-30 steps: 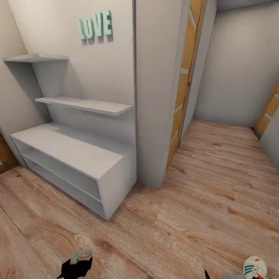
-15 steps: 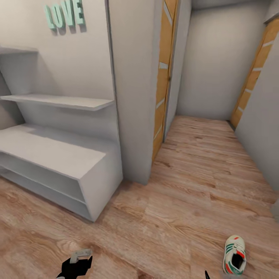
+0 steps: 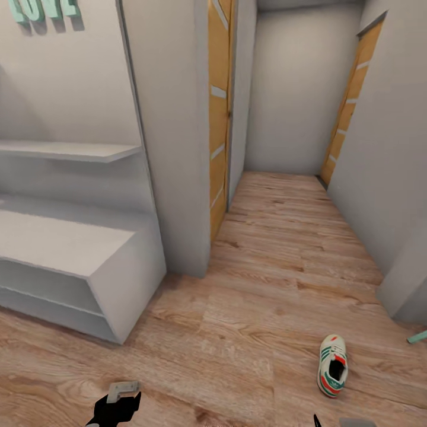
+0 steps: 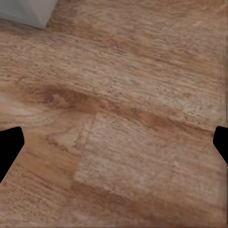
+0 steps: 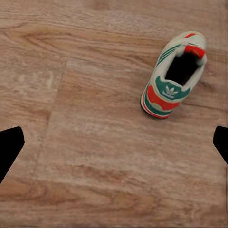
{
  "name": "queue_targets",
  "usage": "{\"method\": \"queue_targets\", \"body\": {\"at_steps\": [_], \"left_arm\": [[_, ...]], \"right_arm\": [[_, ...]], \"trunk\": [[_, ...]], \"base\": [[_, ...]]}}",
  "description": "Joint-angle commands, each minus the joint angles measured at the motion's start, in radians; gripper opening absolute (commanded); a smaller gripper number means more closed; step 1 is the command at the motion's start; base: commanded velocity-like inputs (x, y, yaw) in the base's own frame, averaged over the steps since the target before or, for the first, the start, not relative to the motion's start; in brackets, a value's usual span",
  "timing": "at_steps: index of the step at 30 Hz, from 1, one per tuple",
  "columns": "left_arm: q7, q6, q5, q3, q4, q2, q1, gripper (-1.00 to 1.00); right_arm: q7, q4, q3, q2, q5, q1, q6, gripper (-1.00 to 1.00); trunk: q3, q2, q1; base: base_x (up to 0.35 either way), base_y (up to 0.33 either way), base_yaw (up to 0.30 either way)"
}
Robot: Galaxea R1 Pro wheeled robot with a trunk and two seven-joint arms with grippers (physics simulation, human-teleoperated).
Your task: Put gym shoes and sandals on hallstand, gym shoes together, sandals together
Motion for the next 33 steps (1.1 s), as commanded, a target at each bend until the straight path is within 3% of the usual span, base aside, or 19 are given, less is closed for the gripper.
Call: {"method": "queue_targets", "body": {"at_steps": [1,33], "left_arm": [[0.000,-0.003,0.004,0.001,0.000,0.000,0.000,1.00],[0.000,-0.003,0.004,0.005,0.000,0.005,-0.001,1.00]], "right_arm": [[0.000,0.001,0.000,0.000,0.000,-0.001,-0.003,1.00],[0.000,0.002,0.001,0.000,0.000,-0.001,-0.003,1.00]], "trunk": [[-0.005,-0.008,0.004],[-0.131,-0.218,0.120]], "base": [[0.000,0.000,-0.277],[0.000,0.000,-0.277]]}}
